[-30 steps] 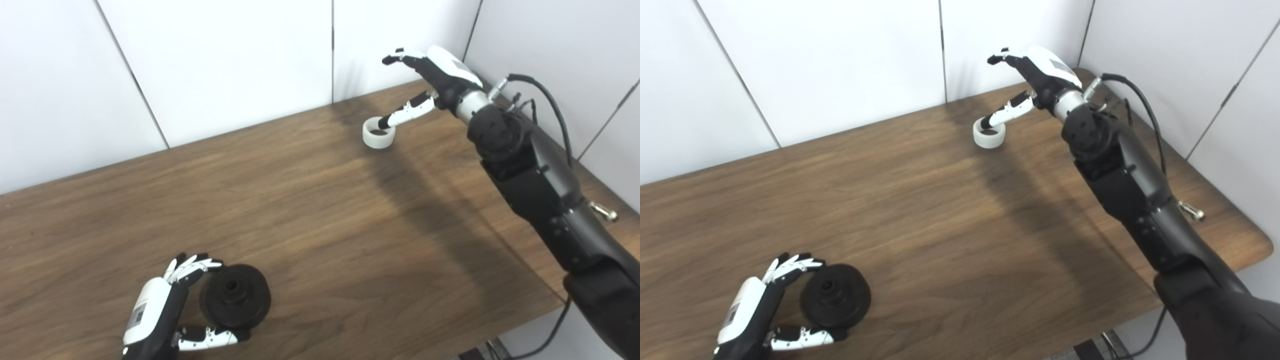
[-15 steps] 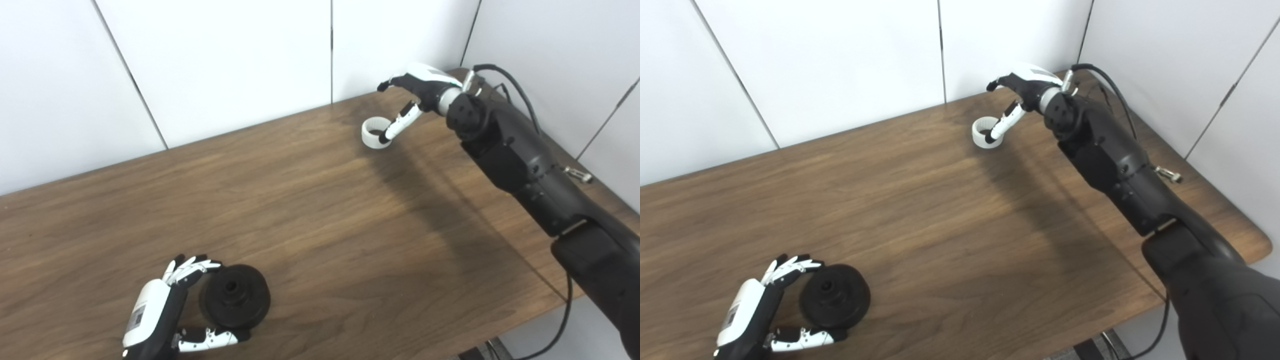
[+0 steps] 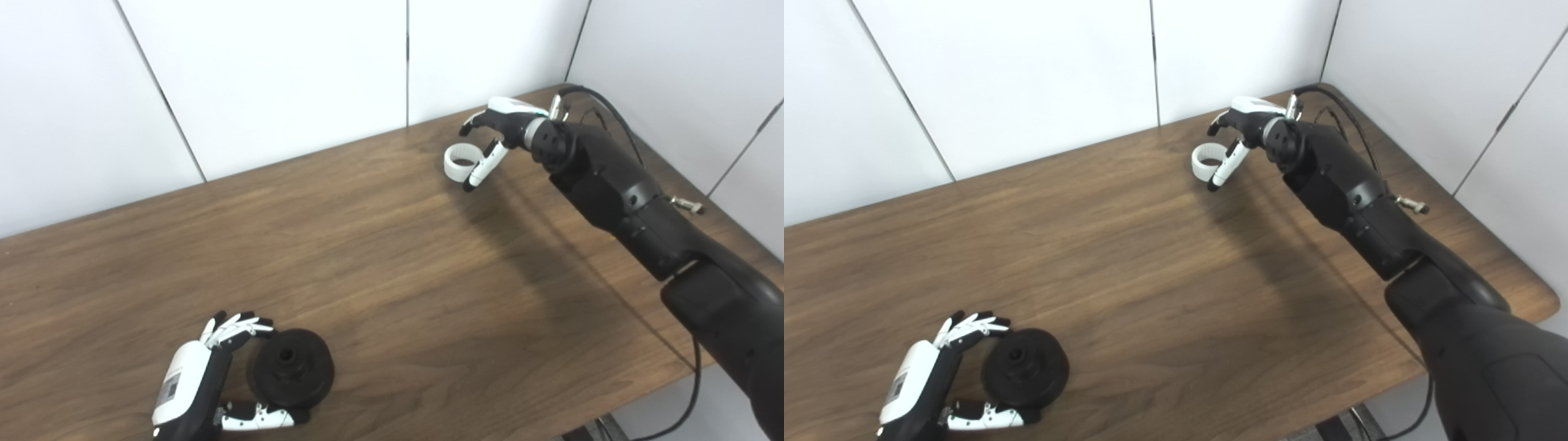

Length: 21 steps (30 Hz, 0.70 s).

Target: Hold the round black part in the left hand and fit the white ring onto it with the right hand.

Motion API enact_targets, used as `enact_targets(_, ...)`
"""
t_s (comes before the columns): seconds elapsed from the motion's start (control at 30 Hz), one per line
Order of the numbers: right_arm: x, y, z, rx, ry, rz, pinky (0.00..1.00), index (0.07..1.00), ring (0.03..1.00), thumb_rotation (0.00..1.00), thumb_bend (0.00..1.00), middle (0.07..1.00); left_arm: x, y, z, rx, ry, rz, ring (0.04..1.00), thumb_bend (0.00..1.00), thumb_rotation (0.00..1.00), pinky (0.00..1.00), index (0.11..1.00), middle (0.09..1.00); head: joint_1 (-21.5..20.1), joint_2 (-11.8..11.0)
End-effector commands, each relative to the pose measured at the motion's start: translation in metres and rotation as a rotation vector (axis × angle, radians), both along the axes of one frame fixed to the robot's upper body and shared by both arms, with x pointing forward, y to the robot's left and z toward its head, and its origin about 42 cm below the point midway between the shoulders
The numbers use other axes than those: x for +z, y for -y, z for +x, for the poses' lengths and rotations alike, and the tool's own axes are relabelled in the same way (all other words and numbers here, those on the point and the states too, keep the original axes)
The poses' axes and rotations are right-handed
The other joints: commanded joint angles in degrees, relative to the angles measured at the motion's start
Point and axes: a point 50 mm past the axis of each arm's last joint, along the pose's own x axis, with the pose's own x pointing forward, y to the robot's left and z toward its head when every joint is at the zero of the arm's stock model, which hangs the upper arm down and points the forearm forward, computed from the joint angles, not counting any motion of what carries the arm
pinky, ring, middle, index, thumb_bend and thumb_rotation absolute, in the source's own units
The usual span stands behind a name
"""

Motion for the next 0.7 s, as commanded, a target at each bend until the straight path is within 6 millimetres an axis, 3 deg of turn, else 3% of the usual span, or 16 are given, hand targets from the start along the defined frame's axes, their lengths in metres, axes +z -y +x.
enact_targets(0.0,0.033,0.000,0.012,0.009,0.089,-0.030,1.00,0.836,0.975,0.27,1.00,0.926,-0.009,-0.003,-0.007,0.008,-0.057,0.051,0.871,0.52,0.05,1.00,0.484,0.786,-0.1,0.0)
enact_targets(0.67,0.019,0.007,0.010,-0.005,0.123,-0.042,1.00,0.794,0.961,0.25,0.99,0.903,-0.004,-0.002,-0.009,0.018,-0.065,0.058,0.873,0.52,0.05,1.00,0.484,0.787,0.3,0.7)
